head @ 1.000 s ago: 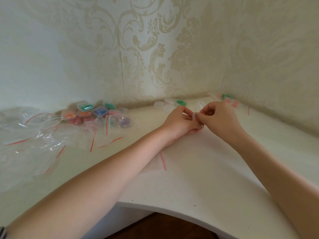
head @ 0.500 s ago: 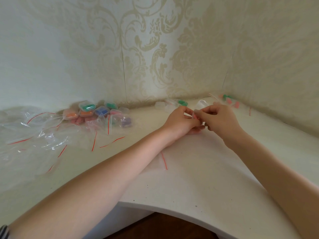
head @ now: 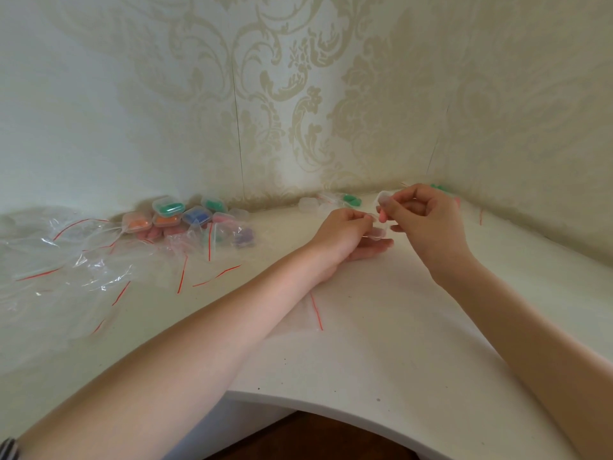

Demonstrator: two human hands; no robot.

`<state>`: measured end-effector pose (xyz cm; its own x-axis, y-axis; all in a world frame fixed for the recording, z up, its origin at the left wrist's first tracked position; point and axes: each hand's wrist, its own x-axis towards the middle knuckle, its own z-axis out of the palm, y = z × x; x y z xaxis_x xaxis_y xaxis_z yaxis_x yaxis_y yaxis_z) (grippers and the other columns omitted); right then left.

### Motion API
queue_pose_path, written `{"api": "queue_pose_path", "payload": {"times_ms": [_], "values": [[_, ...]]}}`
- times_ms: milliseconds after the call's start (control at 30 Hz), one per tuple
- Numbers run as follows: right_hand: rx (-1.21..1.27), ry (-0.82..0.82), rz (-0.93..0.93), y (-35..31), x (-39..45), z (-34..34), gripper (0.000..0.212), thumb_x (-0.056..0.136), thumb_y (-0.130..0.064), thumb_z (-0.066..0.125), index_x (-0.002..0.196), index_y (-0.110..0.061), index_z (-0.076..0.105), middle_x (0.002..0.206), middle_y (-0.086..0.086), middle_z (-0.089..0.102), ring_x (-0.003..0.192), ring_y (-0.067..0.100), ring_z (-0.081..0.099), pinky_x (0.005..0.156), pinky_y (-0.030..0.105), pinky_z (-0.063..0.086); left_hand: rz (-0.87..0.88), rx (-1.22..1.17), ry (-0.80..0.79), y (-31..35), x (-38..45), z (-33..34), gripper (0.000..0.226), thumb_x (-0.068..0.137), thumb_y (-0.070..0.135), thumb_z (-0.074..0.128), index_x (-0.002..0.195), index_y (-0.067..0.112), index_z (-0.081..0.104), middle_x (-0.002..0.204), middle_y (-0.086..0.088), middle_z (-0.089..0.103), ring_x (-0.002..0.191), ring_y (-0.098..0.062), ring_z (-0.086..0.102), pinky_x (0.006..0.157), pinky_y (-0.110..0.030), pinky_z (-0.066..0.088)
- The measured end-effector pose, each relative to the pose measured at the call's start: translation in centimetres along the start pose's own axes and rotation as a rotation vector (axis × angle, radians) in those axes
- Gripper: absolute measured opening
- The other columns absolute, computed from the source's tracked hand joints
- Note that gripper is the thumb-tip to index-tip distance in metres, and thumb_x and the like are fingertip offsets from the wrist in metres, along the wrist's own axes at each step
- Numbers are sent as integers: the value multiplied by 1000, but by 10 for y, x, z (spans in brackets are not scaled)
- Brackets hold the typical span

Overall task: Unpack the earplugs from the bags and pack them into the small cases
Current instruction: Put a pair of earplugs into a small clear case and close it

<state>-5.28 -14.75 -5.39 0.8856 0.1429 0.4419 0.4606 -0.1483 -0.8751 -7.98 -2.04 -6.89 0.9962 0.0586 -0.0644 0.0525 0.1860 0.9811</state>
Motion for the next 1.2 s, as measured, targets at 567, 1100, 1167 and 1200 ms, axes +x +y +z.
{"api": "queue_pose_path", "payload": {"times_ms": [567, 1100, 1167, 1200], "values": [[-359, -39, -175, 11, 4, -4, 8, 79, -23, 73, 83, -21, 66, 80, -3, 57, 62, 8, 43, 58, 15, 35, -73, -301, -59, 12, -8, 0, 20, 85, -8, 44, 93, -4, 62, 72, -12, 67, 70, -22, 70, 76, -26, 58], [-226, -12, -34, 14, 4, -1, 38, 89, -20, 62, 124, -23, 50, 103, -4, 55, 73, 9, 62, 71, 26, 53, -20, -163, -62, 8, -7, 2, 16, 88, -1, 55, 102, -3, 62, 96, -17, 65, 71, -15, 71, 69, -20, 58], [-229, -37, -27, 14, 4, 0, 35, 90, -19, 61, 123, -25, 52, 109, 0, 58, 76, 10, 65, 73, 27, 54, -47, -188, -72, 8, -7, 1, 13, 87, -1, 55, 98, -4, 63, 95, -17, 65, 77, -19, 71, 69, -21, 58], [-242, -46, -35, 14, 4, 0, 31, 91, -20, 59, 121, -26, 53, 109, 1, 59, 77, 9, 65, 74, 27, 54, -65, -215, -72, 8, -6, 0, 12, 87, -1, 54, 96, -3, 62, 95, -18, 64, 80, -22, 70, 70, -22, 58]]}}
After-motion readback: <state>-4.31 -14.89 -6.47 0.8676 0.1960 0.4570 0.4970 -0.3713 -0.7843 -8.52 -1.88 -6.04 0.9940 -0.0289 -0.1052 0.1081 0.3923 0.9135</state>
